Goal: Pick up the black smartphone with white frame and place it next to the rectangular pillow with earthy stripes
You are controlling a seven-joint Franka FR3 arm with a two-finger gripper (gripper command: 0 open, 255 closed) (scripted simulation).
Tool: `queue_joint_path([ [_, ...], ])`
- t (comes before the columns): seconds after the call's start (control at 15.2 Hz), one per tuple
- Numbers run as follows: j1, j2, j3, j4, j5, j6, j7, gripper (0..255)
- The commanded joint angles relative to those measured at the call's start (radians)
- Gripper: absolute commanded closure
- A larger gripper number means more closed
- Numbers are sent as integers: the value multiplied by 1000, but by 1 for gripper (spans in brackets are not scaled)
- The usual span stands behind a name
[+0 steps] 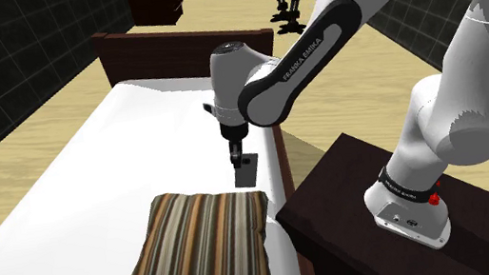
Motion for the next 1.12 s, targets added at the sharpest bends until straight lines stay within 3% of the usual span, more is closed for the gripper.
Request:
queue_joint_path([
  [0.0, 0, 4, 0, 0, -1, 5, 0, 255],
  [0.26, 0, 4, 0, 0, -1, 5, 0, 255],
  [0.33, 0, 4, 0, 0, -1, 5, 0, 0],
  [0.66, 0, 4, 0, 0, -1, 5, 0, 0],
  [0.92, -1, -96, -1, 36, 16, -131, -12, 0],
  [1.06, -1, -96, -1, 36, 16, -131, -12, 0],
])
